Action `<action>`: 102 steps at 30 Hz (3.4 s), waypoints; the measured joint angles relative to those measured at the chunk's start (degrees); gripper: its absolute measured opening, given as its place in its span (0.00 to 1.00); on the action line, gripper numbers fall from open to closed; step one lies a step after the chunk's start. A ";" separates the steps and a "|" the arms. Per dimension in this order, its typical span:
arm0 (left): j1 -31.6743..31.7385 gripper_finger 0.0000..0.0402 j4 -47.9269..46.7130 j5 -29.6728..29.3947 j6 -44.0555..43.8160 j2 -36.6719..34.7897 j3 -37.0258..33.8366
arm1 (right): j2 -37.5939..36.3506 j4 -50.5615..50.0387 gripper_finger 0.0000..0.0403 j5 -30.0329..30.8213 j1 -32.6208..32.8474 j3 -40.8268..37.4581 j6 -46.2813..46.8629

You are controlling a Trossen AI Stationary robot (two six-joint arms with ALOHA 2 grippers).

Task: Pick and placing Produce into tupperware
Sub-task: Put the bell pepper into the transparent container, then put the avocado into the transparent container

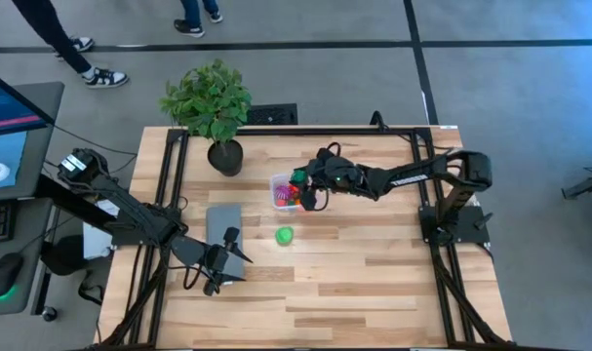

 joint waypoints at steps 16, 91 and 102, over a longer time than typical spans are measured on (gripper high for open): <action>0.00 0.57 -0.07 0.12 0.00 0.00 0.00 | 1.85 -2.26 0.57 -0.02 0.13 0.64 1.50; 4.30 0.57 -1.42 -11.17 -8.44 0.00 -0.02 | -17.39 -7.11 0.69 1.01 20.44 0.60 -6.06; 7.37 0.57 -0.52 -7.83 -3.89 0.00 0.61 | -19.30 -17.97 0.69 8.69 39.63 0.60 -9.05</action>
